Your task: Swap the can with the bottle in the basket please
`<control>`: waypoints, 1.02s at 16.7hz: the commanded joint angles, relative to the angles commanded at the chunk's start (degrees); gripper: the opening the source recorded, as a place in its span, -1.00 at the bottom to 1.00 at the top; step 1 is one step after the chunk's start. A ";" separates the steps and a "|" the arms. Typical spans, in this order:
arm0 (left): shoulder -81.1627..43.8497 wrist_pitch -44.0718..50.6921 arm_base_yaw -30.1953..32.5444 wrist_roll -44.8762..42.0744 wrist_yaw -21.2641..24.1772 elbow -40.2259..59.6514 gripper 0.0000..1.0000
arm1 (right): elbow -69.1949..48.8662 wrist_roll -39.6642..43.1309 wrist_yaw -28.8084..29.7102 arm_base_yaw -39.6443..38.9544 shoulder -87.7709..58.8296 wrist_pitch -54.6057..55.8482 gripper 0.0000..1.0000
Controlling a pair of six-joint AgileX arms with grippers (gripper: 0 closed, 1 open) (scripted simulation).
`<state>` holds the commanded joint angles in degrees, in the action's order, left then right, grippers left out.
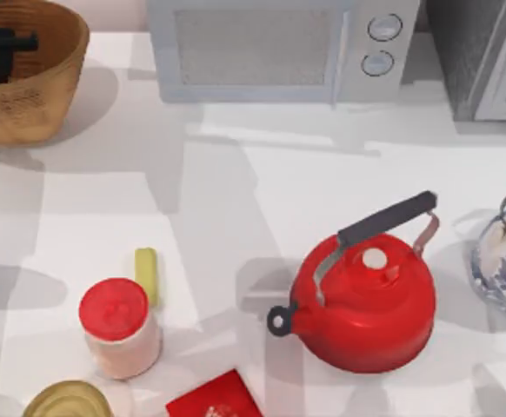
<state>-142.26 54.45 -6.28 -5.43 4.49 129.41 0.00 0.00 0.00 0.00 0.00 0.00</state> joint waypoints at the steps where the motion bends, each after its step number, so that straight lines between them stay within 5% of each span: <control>1: 2.87 -1.23 -0.20 0.41 -0.26 -2.61 -1.00 | 0.00 0.00 0.00 0.00 0.00 0.00 1.00; 6: 26.21 -10.06 -0.28 2.12 -1.65 -24.15 -1.00 | 0.00 0.00 0.00 0.00 0.00 0.00 1.00; 17: 106.39 -36.98 3.72 4.02 -3.86 -94.98 -1.00 | 0.00 0.00 0.00 0.00 0.00 0.00 1.00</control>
<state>-35.87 17.46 -2.56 -1.40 0.62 34.43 0.00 0.00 0.00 0.00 0.00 0.00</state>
